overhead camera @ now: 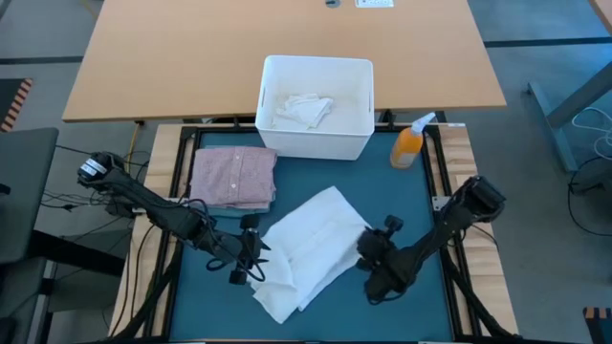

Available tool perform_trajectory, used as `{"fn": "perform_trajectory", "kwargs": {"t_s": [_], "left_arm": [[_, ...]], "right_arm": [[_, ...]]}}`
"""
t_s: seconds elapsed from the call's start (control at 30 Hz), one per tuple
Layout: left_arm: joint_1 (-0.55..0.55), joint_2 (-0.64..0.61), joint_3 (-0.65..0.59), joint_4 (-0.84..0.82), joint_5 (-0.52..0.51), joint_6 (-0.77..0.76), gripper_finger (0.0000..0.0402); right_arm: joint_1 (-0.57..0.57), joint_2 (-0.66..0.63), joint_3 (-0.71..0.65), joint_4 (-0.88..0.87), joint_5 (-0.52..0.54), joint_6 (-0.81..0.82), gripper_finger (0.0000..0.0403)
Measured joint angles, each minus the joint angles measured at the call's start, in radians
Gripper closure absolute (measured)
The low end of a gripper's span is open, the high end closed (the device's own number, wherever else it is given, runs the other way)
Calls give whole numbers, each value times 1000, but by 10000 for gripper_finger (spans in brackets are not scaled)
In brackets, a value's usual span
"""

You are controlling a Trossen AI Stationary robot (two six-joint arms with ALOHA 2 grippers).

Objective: Fold Laundry from Bin
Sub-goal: Fold the white shirt

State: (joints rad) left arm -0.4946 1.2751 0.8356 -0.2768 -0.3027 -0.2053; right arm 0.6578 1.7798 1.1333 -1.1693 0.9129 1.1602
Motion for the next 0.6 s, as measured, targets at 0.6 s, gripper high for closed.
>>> {"fn": "perform_trajectory", "kwargs": {"t_s": [0.6], "left_arm": [[-45,307,-33,255,106,160,269]], "right_arm": [[38,0,-10,-57,-44,156,387]]}}
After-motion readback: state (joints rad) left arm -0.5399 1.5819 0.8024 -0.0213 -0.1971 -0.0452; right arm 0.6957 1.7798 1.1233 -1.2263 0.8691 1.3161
